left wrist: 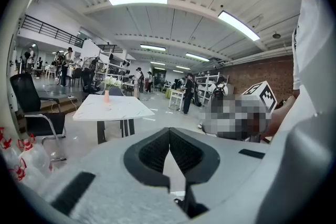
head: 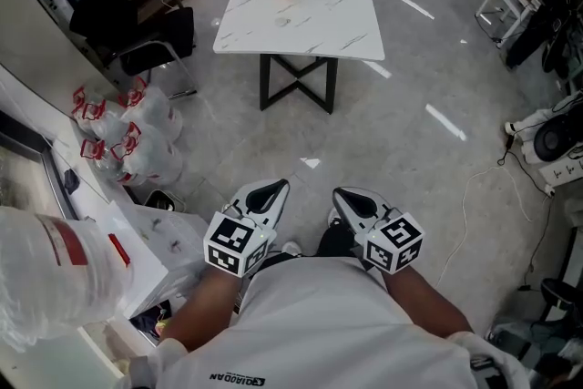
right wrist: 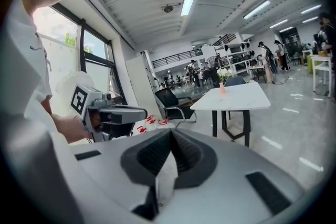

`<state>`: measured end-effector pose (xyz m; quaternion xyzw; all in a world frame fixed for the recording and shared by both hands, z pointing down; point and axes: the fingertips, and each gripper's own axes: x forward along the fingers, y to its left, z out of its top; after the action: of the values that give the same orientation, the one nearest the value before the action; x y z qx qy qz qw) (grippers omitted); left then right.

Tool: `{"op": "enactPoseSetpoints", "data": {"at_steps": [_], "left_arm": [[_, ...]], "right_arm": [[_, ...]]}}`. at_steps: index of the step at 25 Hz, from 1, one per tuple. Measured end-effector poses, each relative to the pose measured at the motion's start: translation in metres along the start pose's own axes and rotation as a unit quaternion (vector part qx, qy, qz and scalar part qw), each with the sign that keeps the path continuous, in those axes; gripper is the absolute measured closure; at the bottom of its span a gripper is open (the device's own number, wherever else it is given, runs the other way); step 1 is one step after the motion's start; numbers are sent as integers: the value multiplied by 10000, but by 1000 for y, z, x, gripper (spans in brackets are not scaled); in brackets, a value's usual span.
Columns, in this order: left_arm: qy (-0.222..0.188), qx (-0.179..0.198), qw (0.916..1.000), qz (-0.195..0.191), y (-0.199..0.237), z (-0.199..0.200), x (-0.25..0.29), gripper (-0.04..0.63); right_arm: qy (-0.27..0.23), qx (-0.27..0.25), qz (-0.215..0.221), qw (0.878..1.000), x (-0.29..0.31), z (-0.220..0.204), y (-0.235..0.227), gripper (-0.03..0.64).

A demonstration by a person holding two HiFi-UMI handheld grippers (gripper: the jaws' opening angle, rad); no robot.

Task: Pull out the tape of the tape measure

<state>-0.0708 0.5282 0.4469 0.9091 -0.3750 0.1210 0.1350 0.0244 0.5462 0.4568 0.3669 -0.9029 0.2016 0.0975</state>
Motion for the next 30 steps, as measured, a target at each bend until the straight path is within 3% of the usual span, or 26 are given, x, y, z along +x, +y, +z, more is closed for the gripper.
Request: {"op": "enactPoseSetpoints", "data": {"at_steps": [8, 24, 30], "left_arm": [[48, -81, 9998, 178, 33, 3, 21, 586], [-182, 159, 9990, 389, 122, 109, 152, 586], [-68, -152, 9989, 434, 139, 110, 193, 586]], "right_arm": [[-62, -58, 22, 10000, 28, 19, -31, 611], [-339, -222, 342, 9986, 116, 134, -165, 611], [-195, -180, 458, 9986, 134, 142, -207, 611]]}}
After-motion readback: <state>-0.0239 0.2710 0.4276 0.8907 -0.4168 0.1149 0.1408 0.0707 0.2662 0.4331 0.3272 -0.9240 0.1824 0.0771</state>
